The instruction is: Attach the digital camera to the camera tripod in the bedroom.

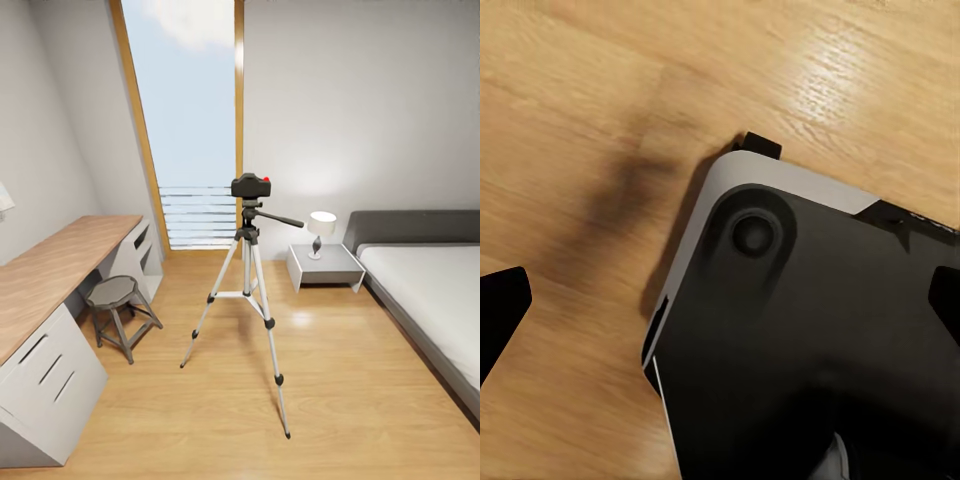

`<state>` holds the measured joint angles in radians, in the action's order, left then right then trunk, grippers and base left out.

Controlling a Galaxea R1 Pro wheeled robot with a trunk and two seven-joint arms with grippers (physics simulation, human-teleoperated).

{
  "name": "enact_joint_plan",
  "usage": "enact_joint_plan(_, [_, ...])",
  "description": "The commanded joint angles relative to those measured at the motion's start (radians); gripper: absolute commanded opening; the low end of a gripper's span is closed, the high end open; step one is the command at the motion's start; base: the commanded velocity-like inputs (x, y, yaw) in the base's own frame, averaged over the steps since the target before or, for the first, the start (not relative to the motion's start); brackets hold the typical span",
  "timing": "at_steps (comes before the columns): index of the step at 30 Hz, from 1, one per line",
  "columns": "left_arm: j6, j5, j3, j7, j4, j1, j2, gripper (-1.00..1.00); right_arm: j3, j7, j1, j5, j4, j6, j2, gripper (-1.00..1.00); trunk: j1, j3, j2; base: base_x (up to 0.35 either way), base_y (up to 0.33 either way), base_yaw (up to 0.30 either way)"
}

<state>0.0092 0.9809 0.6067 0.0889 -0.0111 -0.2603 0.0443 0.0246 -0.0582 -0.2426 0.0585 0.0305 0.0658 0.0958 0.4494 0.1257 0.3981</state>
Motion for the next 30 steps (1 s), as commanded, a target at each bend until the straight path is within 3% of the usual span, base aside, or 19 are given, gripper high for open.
enact_joint_plan(1, [0.001, 0.007, 0.008, 0.004, -0.001, 0.000, 0.000, 1.00, 0.003, -0.003, -0.001, 0.006, 0.003, 0.006, 0.001, 1.00, 0.001, 0.000, 0.002, 0.000, 0.000, 0.000])
enact_joint_plan(30, [0.000, 0.008, 0.007, 0.004, -0.004, 0.000, 0.000, 1.00, 0.003, -0.001, -0.001, 0.006, 0.003, 0.003, 0.001, 1.00, 0.001, -0.046, 0.002, 0.000, 0.000, 0.000])
